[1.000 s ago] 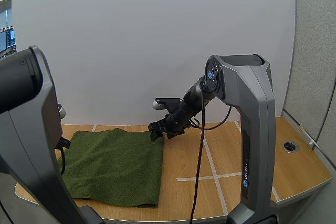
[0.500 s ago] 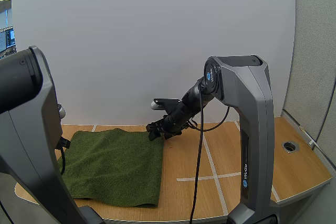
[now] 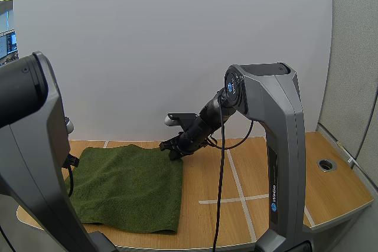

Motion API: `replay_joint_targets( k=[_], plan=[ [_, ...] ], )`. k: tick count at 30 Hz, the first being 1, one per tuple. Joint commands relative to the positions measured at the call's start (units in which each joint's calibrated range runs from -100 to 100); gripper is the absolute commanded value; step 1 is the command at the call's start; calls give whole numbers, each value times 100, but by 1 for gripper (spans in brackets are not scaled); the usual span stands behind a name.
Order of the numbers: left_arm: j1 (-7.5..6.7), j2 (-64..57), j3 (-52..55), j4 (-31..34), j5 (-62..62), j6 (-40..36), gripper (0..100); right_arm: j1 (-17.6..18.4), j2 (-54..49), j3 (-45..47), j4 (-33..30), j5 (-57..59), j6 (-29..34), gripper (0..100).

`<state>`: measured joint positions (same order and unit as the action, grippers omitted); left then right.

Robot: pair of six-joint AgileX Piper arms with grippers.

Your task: Fold the towel

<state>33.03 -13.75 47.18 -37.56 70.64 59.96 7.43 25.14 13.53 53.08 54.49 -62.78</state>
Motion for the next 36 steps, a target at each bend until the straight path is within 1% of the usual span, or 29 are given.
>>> replay_joint_targets(
  k=[1, 2, 9, 11, 16, 20, 29, 36],
  plan=[
    [10, -58, -24, -120, 290, -20, 0, -50, -70, 3, -400, 134, 12, 0],
    [10, -58, -24, -120, 290, -20, 0, -87, -98, 3, -509, 195, 21, 0],
    [10, -58, -24, -120, 290, -20, 0, -479, -553, 3, -592, 796, 20, 0],
    [10, -58, -24, -135, 463, 21, 0, -609, -670, 3, -672, 980, 20, 0],
    [10, -136, -24, -314, 1668, 135, 0, -852, -874, 3, -839, 1226, 20, 0],
    [10, -510, -24, -396, 1975, 135, 0, -1008, -916, 3, -1067, 1273, 129, 0],
    [10, -2053, -11, -533, 2430, 116, 0, -1273, -916, 3, -1548, 1288, 149, 0],
    [10, -2357, 4, -691, 2917, 12, 0, -1576, -916, 3, -1648, 1097, 130, 0]
  ],
)
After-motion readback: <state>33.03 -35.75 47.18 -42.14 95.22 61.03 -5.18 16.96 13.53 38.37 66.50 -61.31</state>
